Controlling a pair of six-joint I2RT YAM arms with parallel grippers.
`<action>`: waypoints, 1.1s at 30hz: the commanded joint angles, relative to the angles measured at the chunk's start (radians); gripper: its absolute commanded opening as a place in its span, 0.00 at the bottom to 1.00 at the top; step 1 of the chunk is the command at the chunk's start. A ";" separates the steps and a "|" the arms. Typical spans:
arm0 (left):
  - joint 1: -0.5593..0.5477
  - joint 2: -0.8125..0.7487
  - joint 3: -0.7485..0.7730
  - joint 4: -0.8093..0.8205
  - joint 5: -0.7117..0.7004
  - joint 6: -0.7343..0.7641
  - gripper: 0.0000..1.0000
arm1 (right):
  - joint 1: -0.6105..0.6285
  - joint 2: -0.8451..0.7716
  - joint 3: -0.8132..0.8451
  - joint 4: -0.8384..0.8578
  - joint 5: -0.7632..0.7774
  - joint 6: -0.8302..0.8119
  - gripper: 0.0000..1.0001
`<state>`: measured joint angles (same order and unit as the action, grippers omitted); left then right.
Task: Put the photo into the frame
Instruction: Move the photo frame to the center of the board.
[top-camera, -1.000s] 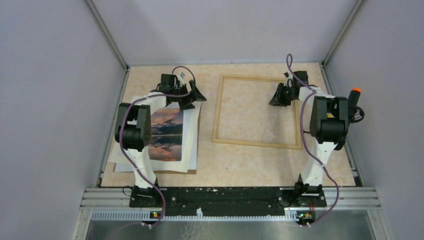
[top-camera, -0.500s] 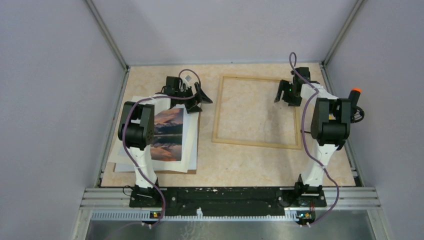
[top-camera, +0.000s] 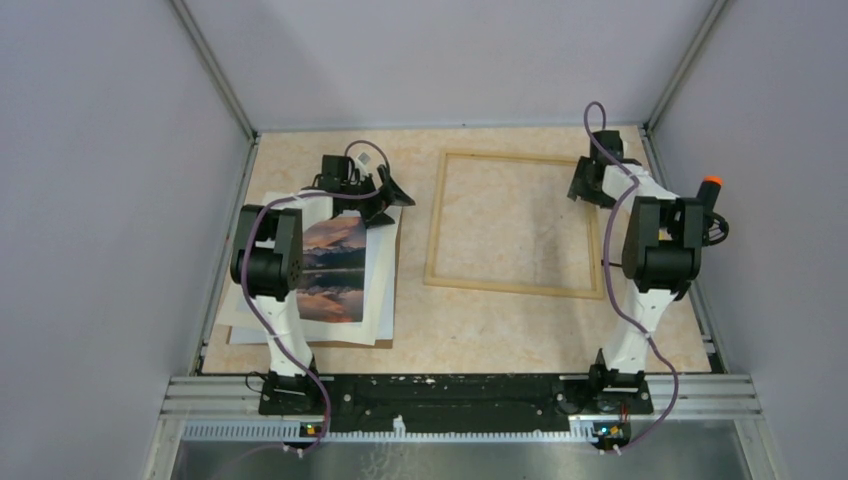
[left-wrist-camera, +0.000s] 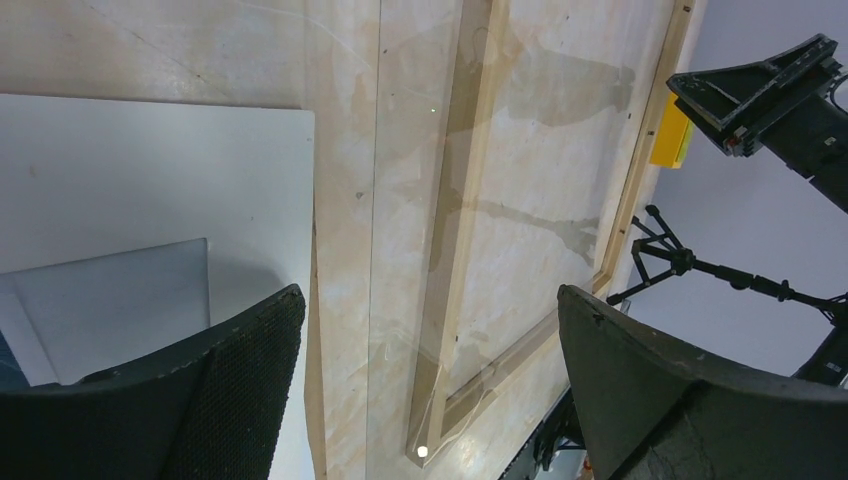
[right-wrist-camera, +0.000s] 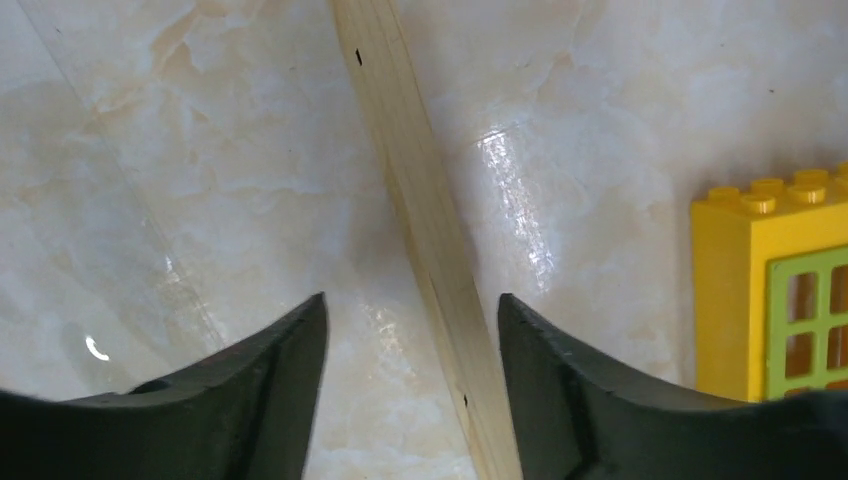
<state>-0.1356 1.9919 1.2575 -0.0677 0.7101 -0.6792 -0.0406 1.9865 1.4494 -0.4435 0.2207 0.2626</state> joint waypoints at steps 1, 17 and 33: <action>0.007 -0.063 0.001 0.017 0.010 -0.004 0.98 | -0.001 0.069 0.045 0.025 -0.014 -0.005 0.57; 0.038 -0.210 0.044 -0.088 -0.146 0.097 0.99 | 0.075 0.056 -0.063 0.107 -0.216 -0.108 0.29; 0.039 -0.175 0.064 -0.127 -0.135 0.138 0.98 | 0.108 -0.132 -0.077 0.048 -0.178 -0.021 0.64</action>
<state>-0.0990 1.7836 1.2865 -0.1978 0.5430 -0.5800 0.0414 1.9934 1.4075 -0.4114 0.0578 0.2008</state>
